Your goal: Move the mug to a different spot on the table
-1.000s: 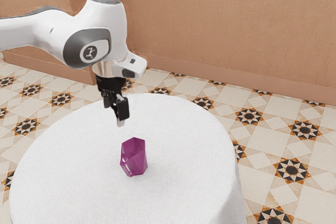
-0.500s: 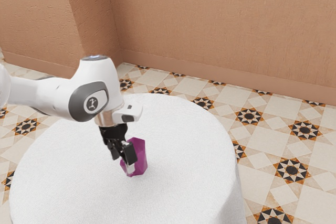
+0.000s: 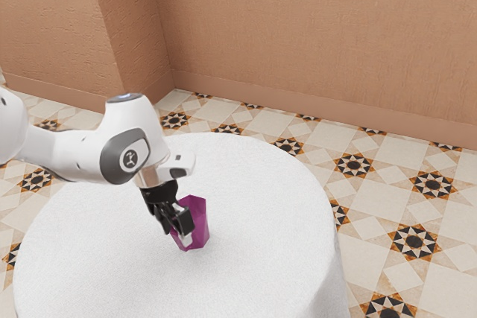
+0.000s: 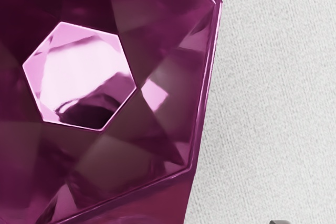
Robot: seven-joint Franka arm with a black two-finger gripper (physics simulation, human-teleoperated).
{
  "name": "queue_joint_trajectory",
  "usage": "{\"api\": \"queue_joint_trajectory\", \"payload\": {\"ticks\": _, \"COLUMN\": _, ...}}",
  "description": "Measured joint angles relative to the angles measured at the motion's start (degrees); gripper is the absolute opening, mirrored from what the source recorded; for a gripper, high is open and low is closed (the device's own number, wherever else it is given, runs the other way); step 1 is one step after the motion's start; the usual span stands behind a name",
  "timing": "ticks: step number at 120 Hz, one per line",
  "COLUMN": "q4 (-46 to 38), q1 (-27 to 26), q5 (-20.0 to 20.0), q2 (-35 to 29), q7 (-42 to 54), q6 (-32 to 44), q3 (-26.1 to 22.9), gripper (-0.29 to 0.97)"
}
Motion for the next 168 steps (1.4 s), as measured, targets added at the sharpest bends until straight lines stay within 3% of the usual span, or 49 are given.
{"api": "queue_joint_trajectory", "payload": {"ticks": 66, "q4": -4.05, "q1": 0.48, "q5": -2.03, "q2": 1.2, "q7": -0.8, "q6": 8.18, "q3": -0.11, "gripper": 0.12}}
{"api": "queue_joint_trajectory", "payload": {"ticks": 86, "q4": -5.35, "q1": 1.0, "q5": -2.6, "q2": 0.82, "q7": -1.16, "q6": 11.89, "q3": -0.69, "gripper": 0.09}}
{"api": "queue_joint_trajectory", "payload": {"ticks": 122, "q4": -9.57, "q1": -0.76, "q5": -3.11, "q2": -5.51, "q7": -1.73, "q6": 15.38, "q3": -1.17, "gripper": 0.05}}
{"api": "queue_joint_trajectory", "payload": {"ticks": 168, "q4": -11.59, "q1": 2.56, "q5": -4.37, "q2": -9.44, "q7": -2.89, "q6": 16.43, "q3": -1.23, "gripper": 0.01}}
